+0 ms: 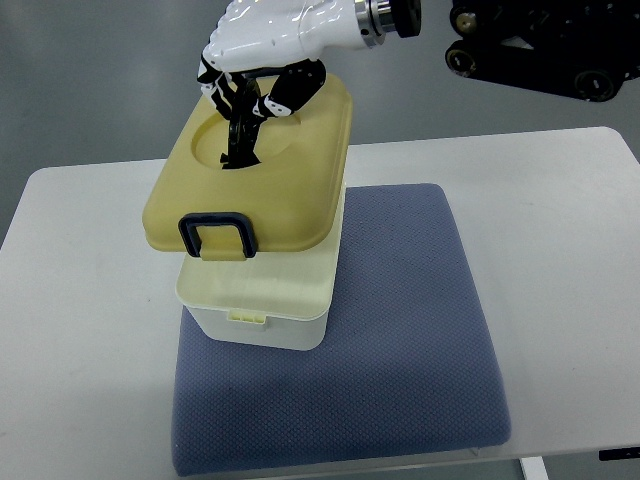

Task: Open white storage box with right hand
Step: 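Lift the yellow lid off the white box with the right hand, then carry the lid beside the box and set it on the cushion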

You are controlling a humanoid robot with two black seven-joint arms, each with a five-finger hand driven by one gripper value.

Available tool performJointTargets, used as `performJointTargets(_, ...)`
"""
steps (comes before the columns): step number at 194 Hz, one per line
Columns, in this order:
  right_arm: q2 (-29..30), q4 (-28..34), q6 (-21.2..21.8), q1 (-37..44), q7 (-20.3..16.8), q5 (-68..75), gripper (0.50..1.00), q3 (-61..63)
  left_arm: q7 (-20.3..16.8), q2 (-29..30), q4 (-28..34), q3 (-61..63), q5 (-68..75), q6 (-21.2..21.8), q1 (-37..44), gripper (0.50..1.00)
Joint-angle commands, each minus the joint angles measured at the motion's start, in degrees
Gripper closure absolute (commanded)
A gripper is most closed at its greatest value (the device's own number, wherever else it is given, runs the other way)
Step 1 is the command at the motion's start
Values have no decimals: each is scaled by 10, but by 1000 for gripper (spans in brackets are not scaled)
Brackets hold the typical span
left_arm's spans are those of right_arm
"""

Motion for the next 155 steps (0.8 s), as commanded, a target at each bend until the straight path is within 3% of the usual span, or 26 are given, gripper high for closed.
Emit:
performJointTargets(1,-59,26,20,4,2,0,1000,8,0,0,0,0,0,0,0,500)
performJointTargets(43,-169,48,32,-13,27,-8,1000,-1,1,0,0,1,0,0,0,500)
performJointTargets(82,-246,45,30,-101,56,-53,1000,-19,1,0,0,2,0,0,0,500)
performJointTargets(155,-256,39,-63,-275,60,-89,1000,-23,1,0,0,6,0,0,0,500)
